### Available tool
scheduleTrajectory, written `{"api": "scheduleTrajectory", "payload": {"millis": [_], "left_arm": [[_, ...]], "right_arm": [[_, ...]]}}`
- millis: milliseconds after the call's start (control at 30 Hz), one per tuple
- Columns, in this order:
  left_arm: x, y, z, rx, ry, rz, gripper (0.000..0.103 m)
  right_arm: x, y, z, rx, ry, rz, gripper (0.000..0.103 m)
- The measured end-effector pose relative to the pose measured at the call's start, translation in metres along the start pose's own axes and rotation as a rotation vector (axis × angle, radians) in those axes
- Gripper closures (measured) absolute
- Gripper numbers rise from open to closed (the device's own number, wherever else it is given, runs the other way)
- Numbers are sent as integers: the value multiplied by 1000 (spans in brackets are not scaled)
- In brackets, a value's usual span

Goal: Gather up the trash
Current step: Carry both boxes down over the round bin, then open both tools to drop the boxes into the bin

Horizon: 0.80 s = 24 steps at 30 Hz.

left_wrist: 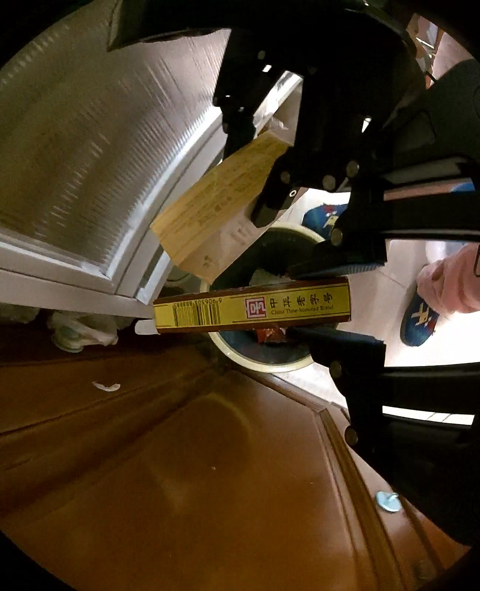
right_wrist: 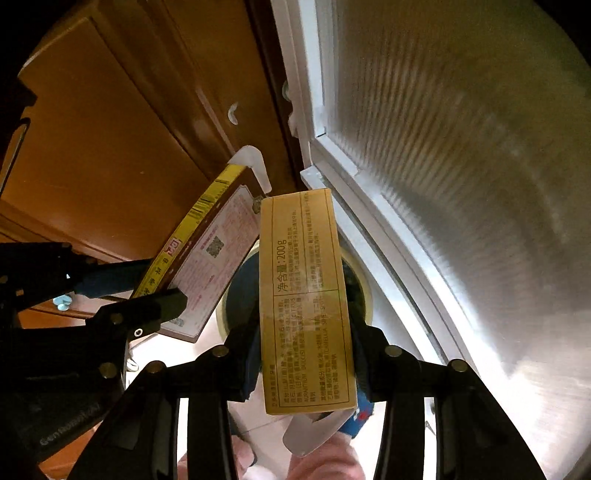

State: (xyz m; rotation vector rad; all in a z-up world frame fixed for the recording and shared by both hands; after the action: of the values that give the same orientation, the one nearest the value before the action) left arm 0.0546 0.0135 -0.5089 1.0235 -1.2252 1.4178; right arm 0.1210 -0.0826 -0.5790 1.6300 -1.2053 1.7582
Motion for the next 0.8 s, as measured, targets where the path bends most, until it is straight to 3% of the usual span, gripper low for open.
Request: {"api": "scheduleTrajectory", "payload": {"millis": [200, 367, 800], "left_arm": [[-15, 0, -12, 19, -26, -16, 79], [-16, 2, -24, 55, -29, -14, 52], [-1, -4, -31, 108, -47, 1, 49]], "right_arm": [[-17, 0, -1, 14, -5, -5, 61], [-24, -3, -2, 31, 4, -13, 60], [4, -1, 4, -17, -9, -24, 60]]}}
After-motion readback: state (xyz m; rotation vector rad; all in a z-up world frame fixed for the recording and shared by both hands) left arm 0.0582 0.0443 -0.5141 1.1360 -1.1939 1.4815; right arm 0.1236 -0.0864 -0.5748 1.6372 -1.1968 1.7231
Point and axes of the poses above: each gripper's, at about its wrist camera, not at the fingertips, and x roughly against the way its jaws point, z to its right, y to its underside, the point moved 3 cm from there along -x, roughly the way its jaws point, and after that the axes turned 5 degrees about x, right-handed, at the moved point
